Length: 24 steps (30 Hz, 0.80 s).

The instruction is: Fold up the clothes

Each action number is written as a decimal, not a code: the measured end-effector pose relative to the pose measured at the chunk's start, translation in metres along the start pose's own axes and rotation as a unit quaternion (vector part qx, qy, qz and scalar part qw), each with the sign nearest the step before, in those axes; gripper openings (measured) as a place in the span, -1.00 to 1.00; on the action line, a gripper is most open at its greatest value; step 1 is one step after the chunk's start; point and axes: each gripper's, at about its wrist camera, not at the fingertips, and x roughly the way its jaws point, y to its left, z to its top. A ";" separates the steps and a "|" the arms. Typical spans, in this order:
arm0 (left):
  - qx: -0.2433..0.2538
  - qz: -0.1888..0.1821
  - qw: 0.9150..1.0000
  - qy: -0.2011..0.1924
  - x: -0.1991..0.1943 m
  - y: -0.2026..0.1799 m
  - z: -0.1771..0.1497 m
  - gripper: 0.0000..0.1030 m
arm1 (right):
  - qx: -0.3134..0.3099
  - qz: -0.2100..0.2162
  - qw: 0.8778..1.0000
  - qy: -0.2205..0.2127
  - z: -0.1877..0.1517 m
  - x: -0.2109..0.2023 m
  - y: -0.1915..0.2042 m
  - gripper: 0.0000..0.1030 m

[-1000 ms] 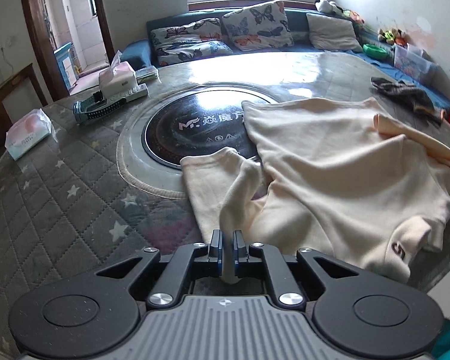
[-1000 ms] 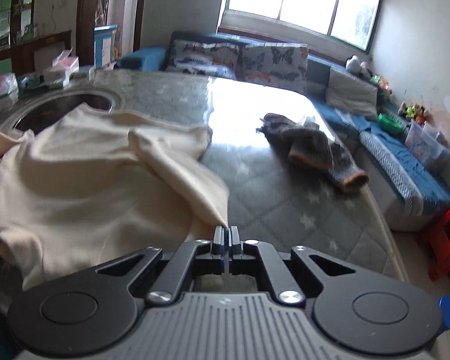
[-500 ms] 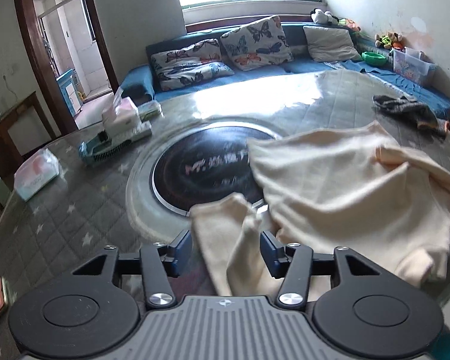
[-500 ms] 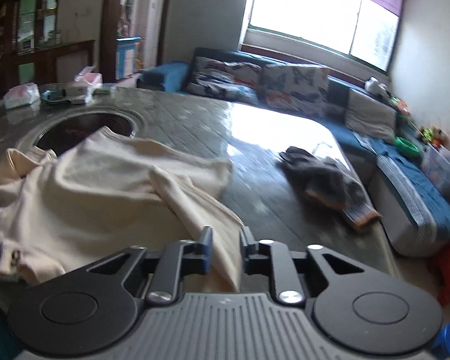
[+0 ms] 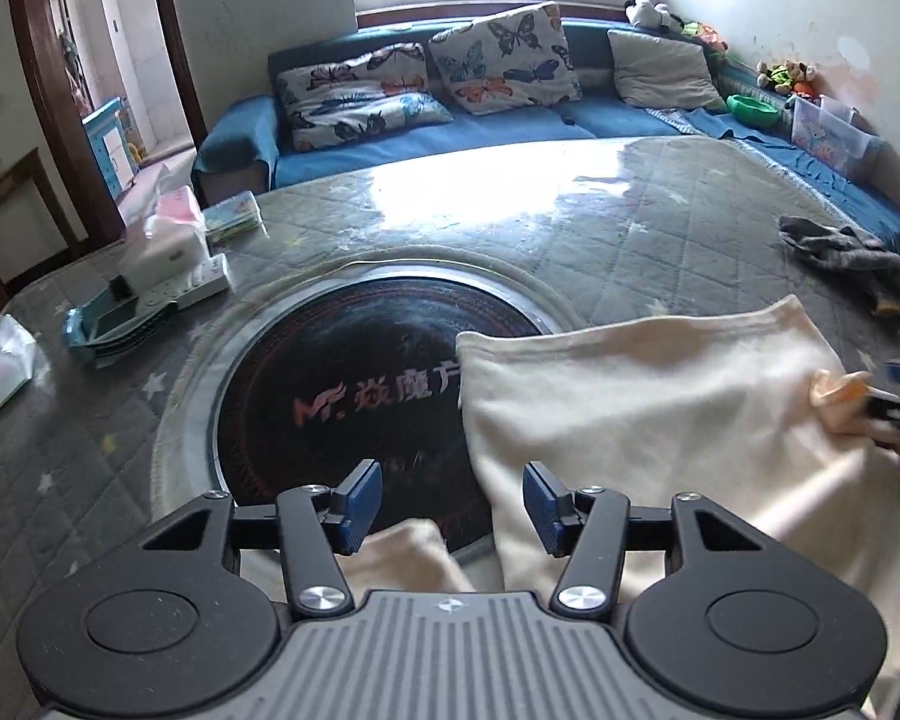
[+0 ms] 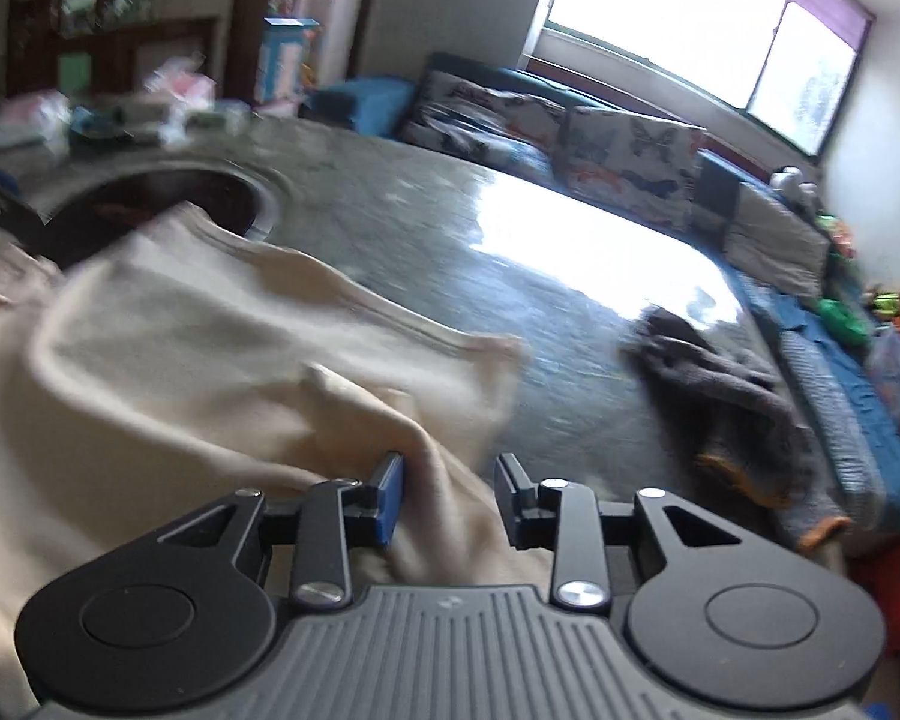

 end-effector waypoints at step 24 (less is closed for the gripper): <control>-0.010 -0.007 0.999 0.031 0.067 -0.005 0.028 0.07 | -0.007 0.076 0.997 0.013 0.016 0.015 0.004 0.02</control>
